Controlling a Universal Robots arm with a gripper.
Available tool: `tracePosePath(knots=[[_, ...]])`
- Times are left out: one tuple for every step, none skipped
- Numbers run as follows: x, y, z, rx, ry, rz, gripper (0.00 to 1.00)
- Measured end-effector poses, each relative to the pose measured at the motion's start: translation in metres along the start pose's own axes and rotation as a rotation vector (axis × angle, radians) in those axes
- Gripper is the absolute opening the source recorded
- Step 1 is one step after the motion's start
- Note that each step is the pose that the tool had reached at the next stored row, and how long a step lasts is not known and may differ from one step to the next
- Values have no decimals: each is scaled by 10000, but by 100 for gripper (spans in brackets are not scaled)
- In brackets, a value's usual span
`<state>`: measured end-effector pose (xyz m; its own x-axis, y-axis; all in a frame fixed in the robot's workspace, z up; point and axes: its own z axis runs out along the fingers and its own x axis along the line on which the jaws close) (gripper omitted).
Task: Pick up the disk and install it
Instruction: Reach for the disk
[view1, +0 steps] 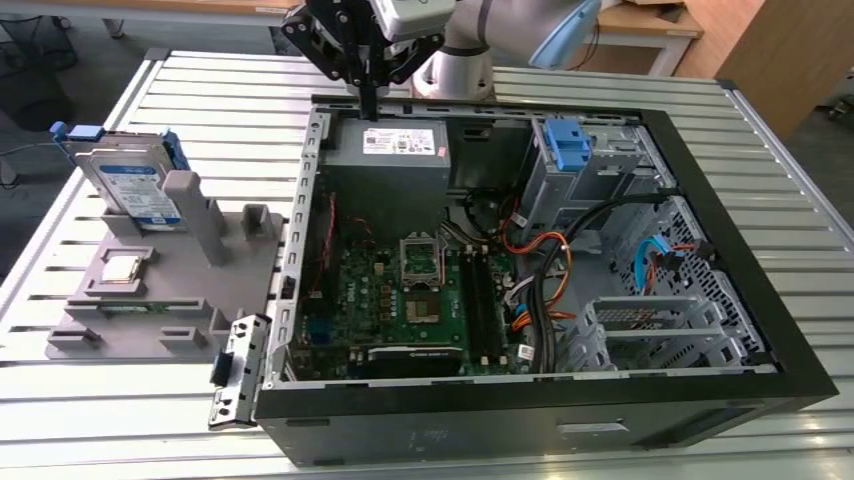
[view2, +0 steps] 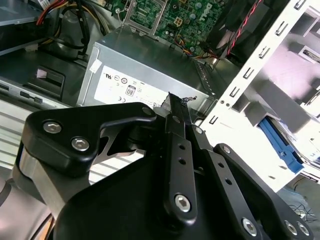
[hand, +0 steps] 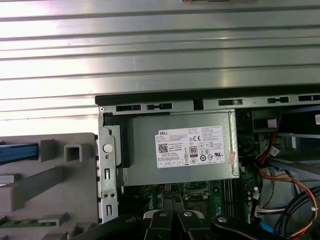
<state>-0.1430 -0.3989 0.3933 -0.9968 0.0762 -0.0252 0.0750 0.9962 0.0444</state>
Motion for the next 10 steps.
tracePosePath(knots=[[1, 0, 0, 0, 0, 0, 11], [3, 0, 0, 0, 0, 0, 11], [7, -1, 0, 0, 0, 2, 11], [12, -1, -1, 0, 0, 2, 11], [17, -2, -1, 0, 0, 1, 11], [25, -2, -1, 0, 0, 1, 11], [33, -3, -1, 0, 0, 0, 11], [44, -4, -1, 1, 0, 0, 11], [54, -4, -1, 0, 1, 1, 11], [65, -5, -1, 0, 0, 1, 11]])
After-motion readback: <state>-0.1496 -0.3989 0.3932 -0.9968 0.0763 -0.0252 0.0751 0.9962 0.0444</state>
